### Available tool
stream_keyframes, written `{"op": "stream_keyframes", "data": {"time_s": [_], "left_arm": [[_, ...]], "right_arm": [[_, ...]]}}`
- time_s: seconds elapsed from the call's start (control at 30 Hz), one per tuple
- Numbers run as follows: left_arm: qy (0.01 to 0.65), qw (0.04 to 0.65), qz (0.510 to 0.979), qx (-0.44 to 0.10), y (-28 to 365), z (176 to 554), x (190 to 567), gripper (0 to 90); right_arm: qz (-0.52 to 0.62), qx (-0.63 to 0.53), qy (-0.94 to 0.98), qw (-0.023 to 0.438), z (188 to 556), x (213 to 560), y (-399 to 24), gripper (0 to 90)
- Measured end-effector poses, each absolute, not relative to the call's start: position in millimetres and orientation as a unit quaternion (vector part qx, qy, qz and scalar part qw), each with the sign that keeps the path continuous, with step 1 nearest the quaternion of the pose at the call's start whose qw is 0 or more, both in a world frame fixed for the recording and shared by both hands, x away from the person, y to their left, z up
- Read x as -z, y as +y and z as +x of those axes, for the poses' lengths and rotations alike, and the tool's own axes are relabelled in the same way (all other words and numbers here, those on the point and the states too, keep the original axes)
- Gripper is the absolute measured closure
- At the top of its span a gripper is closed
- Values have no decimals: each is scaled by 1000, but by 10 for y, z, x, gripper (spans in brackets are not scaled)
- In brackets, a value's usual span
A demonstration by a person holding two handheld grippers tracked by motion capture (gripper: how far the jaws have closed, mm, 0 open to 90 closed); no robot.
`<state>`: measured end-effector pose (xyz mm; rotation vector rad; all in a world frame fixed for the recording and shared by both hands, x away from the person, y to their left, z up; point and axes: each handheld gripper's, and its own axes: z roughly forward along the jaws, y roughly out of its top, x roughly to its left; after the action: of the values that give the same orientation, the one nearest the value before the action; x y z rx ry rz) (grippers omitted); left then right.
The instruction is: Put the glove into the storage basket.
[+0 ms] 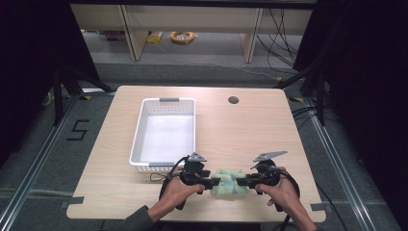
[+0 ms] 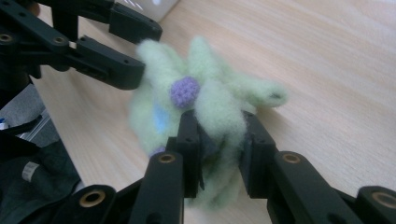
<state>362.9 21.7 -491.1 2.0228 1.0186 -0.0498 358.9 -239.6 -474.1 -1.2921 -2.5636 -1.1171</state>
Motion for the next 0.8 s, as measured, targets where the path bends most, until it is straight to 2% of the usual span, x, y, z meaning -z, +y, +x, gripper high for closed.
{"op": "stream_keyframes", "data": {"time_s": [0.27, 0.4, 0.63, 0.73, 0.8], "left_arm": [[408, 412, 814, 30, 85, 3622, 5002, 382], [415, 419, 807, 26, -10, 3663, 5042, 382], [403, 386, 829, 36, -88, 3721, 5047, 364], [390, 383, 837, 38, -97, 3720, 5044, 395], [395, 395, 828, 48, -105, 3714, 5063, 454]], "right_arm": [[-436, 365, -820, 60, 3662, 4881, -2485, 732], [-432, 350, -830, 36, 3678, 4871, -2468, 727], [-430, 343, -835, 9, 3658, 4868, -2406, 719], [-431, 339, -836, 7, 3648, 4862, -2411, 718], [-434, 346, -832, 4, 3630, 4873, -2395, 720]]}}
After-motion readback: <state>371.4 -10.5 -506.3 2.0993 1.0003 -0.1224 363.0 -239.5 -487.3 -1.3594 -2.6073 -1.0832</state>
